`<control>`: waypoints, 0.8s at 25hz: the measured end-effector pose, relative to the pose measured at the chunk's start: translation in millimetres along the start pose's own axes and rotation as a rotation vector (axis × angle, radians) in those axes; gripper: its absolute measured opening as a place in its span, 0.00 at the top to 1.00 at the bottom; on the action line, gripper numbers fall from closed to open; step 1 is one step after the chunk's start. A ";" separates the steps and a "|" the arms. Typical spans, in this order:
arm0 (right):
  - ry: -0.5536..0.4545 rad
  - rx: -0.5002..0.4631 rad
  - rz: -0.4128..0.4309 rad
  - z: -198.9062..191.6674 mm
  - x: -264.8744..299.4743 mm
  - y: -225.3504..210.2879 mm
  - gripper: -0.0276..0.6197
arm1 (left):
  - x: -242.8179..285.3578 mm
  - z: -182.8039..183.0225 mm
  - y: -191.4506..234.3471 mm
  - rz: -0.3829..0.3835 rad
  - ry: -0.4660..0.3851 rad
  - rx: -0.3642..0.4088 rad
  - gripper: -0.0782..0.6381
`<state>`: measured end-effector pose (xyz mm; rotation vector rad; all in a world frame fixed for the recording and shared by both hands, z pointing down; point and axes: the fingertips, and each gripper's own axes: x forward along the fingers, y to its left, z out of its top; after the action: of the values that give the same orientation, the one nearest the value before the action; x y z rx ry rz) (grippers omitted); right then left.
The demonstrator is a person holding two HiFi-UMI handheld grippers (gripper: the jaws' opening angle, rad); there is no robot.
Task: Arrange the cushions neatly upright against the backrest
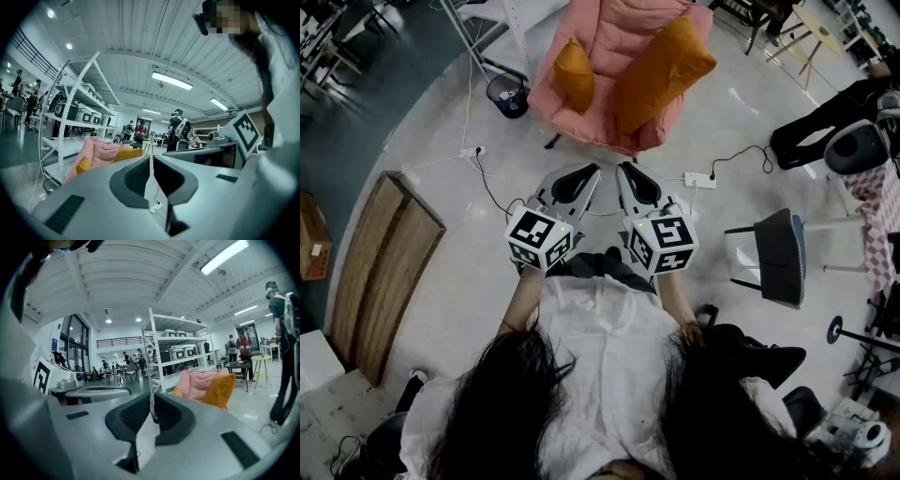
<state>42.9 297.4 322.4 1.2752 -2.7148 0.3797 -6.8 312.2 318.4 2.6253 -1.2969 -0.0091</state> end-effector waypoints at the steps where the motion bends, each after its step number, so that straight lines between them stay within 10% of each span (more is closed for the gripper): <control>1: 0.002 0.002 -0.002 -1.5 -0.3 -0.1 0.89 | -0.8 -1.9 0.3 0.002 0.008 0.006 0.84; 20: 0.016 0.060 -0.048 -18.2 8.5 10.7 0.89 | -29.8 -15.9 25.0 0.012 0.083 0.050 0.84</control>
<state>29.2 302.7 339.9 1.3440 -2.6729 0.4676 -43.0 323.9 336.1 2.6289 -1.3019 0.1344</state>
